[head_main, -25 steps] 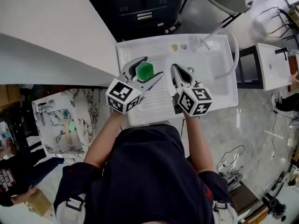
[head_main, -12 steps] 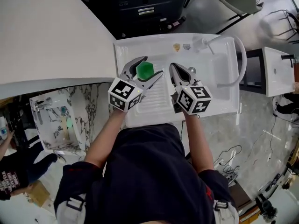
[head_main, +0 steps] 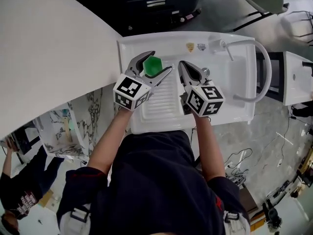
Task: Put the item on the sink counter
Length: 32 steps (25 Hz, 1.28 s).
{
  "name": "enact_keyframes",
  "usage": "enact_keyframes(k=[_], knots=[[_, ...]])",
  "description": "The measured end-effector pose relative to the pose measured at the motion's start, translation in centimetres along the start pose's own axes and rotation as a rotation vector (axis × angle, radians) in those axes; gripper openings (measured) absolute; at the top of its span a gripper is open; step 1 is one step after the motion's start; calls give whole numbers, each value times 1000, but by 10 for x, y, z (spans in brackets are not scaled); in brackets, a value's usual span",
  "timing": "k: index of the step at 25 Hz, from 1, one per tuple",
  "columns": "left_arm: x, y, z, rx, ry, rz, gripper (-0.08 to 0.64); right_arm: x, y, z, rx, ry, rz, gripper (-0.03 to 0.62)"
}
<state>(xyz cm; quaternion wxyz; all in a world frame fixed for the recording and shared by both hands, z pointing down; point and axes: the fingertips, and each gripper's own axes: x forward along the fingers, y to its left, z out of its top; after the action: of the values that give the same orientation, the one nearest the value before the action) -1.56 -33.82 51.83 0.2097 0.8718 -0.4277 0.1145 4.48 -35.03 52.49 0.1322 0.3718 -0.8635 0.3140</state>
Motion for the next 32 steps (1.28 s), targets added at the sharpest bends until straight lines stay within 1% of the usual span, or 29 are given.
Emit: enact_keyframes(k=[6, 16, 22, 27, 30, 32], knots=[[15, 17, -8, -4, 12, 9, 333, 15, -5, -5, 11, 23, 5, 34], [38, 44, -15, 4, 24, 52, 333, 28, -16, -16, 34, 50, -1, 35], [49, 59, -14, 9, 14, 92, 333, 31, -19, -19, 54, 52, -1, 35], [59, 70, -11, 23, 9, 117, 333, 32, -21, -22, 66, 65, 7, 34], [65, 79, -15, 42, 19, 138, 333, 35, -22, -25, 66, 72, 9, 35], [67, 84, -17, 31, 23, 156, 333, 35, -24, -27, 70, 77, 8, 34]])
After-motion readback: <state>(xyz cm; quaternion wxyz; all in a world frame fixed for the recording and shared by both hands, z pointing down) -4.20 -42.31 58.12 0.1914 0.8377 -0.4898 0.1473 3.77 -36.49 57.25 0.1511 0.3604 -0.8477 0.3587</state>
